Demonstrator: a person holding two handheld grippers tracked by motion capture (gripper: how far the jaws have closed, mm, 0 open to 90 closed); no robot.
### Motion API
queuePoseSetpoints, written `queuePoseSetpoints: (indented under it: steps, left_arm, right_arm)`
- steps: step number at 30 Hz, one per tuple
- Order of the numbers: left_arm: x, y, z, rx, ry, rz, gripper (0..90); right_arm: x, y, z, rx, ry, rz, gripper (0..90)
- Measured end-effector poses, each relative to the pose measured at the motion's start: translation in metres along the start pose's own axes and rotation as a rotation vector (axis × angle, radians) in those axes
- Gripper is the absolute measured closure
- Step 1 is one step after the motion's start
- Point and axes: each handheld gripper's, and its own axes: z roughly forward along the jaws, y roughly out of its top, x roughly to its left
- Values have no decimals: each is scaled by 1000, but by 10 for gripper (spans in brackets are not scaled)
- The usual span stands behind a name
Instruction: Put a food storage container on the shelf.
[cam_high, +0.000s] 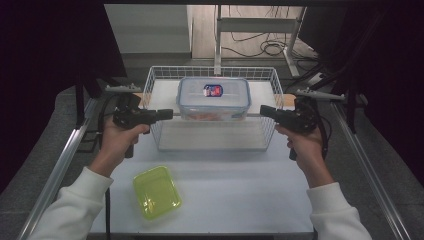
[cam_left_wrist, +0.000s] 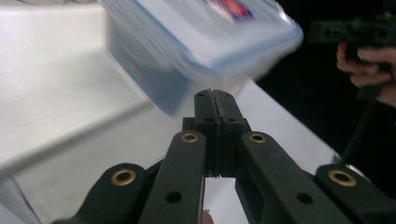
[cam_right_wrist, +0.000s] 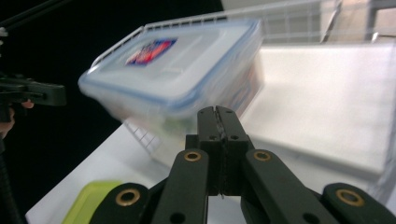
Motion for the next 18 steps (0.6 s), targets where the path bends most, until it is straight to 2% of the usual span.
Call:
queuePoseSetpoints:
  steps: [6,12,13,17,18]
  left_arm:
    - [-6,-10,11,23,-31,31,900]
    - [-10,-10,33,54,-1,58,900]
    - [-9,-8,37,55,9,59,900]
    - [0,-2,46,55,33,50,900]
    - [1,-2,47,55,28,41,900]
  right_arm:
    - [4,-20,6,26,48,-10,890]
    - [15,-32,23,77,84,-53,890]
    - [18,-33,33,94,89,-69,890]
    - [21,-30,44,95,81,-85,890]
    - [21,-27,48,90,75,-85,890]
